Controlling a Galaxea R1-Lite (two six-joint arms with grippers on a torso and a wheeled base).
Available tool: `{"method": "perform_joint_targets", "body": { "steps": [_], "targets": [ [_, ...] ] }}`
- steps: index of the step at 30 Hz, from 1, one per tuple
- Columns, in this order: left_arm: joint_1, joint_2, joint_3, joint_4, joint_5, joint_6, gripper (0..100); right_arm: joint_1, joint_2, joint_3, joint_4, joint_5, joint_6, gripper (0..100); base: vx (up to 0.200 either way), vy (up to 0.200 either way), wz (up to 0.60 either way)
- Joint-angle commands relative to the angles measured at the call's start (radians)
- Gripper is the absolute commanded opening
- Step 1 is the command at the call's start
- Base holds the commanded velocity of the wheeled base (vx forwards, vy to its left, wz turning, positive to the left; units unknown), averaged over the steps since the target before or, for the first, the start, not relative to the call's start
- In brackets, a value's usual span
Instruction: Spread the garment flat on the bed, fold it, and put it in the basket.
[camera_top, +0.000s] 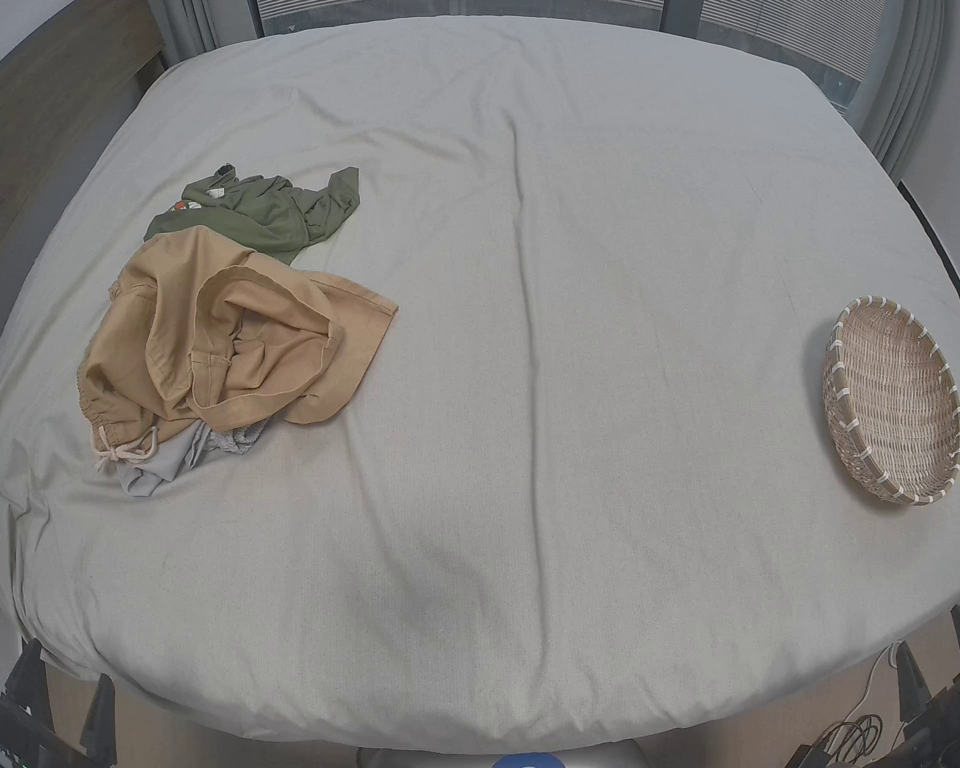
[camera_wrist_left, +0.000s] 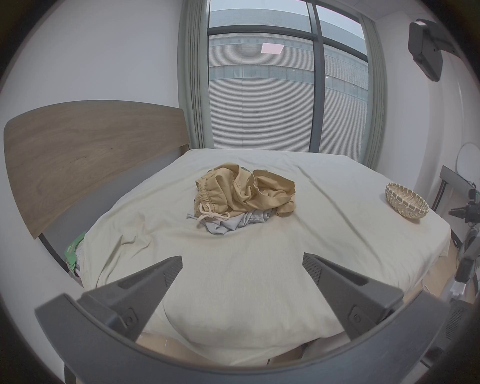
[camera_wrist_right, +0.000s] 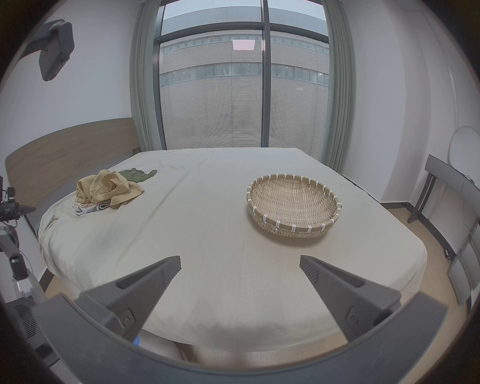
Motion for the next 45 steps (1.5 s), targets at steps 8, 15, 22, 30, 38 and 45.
{"method": "perform_joint_targets", "body": {
  "steps": [8, 15, 22, 30, 38, 45],
  "targets": [
    [0.024, 0.331, -0.706, -0.009, 0.065, -0.102, 100, -0.001, -0.009, 0.018, 0.000, 0.000, 0.000, 100, 0.000, 0.000, 0.00],
    [0.024, 0.614, -1.148, 0.255, 0.073, -0.286, 100, -0.001, -0.009, 0.018, 0.000, 0.000, 0.000, 100, 0.000, 0.000, 0.00],
    [0.025, 0.755, -1.252, 0.300, 0.122, -0.277, 100, 0.001, -0.009, 0.018, 0.000, 0.000, 0.000, 100, 0.000, 0.000, 0.00],
    [0.114, 0.993, -1.360, 0.241, 0.110, -0.321, 100, 0.001, -0.009, 0.018, 0.000, 0.000, 0.000, 100, 0.000, 0.000, 0.00],
    [0.219, 1.194, -1.463, 0.212, 0.004, -0.481, 100, -0.001, -0.009, 0.018, 0.000, 0.000, 0.000, 100, 0.000, 0.000, 0.00],
    [0.369, 1.274, -1.440, 0.220, -0.216, -0.588, 100, 0.001, -0.009, 0.018, 0.000, 0.000, 0.000, 100, 0.000, 0.000, 0.00]
  ]
}}
